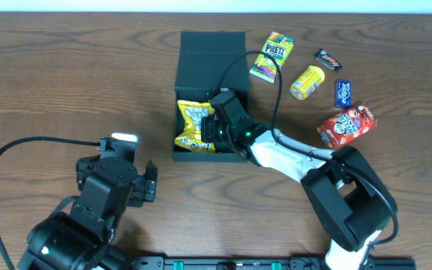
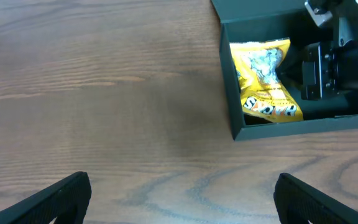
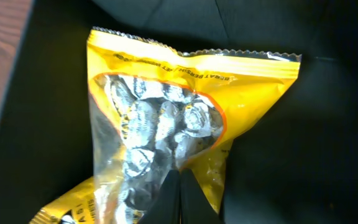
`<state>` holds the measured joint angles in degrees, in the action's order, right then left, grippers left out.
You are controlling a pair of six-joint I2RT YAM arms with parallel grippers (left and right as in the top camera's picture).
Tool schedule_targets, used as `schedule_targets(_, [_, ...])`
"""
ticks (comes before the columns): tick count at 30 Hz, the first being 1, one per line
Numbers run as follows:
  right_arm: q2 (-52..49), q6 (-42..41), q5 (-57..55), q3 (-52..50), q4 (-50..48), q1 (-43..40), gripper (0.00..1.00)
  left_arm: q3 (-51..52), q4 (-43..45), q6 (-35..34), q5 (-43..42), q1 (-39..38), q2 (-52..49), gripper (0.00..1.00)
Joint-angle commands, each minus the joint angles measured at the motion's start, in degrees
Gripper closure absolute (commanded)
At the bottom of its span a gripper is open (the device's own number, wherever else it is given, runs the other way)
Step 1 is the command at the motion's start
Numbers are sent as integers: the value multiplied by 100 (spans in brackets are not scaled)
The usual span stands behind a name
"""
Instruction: Pack container
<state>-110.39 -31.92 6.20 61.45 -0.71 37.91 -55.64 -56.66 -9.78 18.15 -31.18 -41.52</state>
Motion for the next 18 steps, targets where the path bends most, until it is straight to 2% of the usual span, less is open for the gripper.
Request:
schedule_targets(1, [-170, 219, 55, 42, -22, 42, 99, -87, -15, 35, 2, 13, 2, 5])
schedule_targets(8, [-203, 221, 466, 59, -358, 26, 99, -87, -15, 35, 2, 13, 2, 5])
schedule_targets(18, [752, 219, 457, 83, 313, -498, 99, -87, -15, 37, 2, 13, 2, 5])
